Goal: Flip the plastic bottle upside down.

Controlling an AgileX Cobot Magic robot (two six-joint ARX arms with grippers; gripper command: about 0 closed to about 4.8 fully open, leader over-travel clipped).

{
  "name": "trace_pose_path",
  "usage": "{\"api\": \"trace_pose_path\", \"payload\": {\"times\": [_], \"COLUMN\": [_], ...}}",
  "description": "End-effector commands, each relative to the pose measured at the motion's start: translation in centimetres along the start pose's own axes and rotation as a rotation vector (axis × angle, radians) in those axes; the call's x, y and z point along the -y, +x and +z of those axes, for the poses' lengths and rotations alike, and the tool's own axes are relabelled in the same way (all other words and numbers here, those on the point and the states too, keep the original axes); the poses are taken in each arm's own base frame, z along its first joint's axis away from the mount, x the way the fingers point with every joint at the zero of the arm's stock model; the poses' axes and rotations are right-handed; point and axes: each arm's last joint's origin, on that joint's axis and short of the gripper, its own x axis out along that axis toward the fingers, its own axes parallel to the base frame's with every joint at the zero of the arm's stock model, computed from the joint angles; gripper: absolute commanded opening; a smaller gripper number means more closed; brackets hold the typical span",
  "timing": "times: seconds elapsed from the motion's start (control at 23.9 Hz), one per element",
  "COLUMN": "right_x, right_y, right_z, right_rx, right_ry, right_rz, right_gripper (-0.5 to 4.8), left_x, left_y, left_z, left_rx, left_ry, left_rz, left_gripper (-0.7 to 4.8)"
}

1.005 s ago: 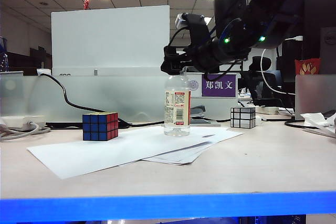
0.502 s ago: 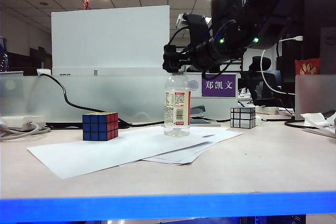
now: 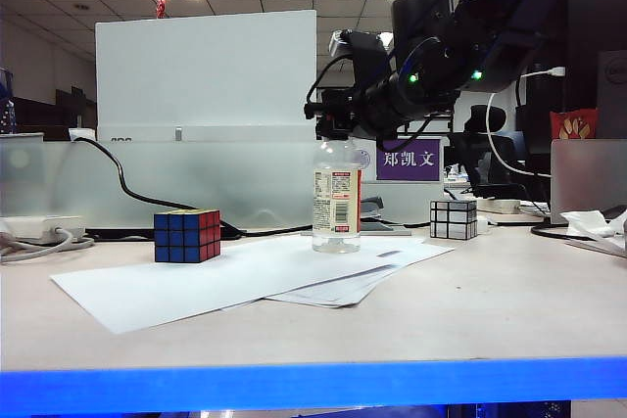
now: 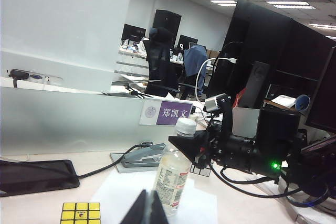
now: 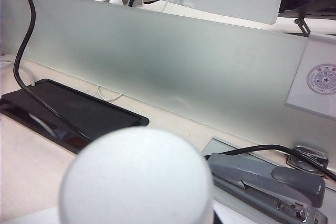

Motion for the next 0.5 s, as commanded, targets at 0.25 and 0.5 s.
{"api": "trace_pose_path", "payload": {"times": [0.25, 0.5], "right_x": [-0.2, -0.6], "right_y": [0.0, -0.7], "right_z": [0.6, 3.9], "right_rx": [0.032, 0.162], "right_ry": [0.091, 0.237], "right_rz": [0.035, 0.189], "right_gripper": [-0.06, -0.06], "left_x": [0.3, 0.4], "left_y": [0.0, 0.0], "left_z": [0.1, 0.0], "left_rx": [-0.017, -0.029], "left_ry": [0.075, 0.118], "left_rz": [-0.094, -0.132], "left_gripper": [-0.06, -0.06]}}
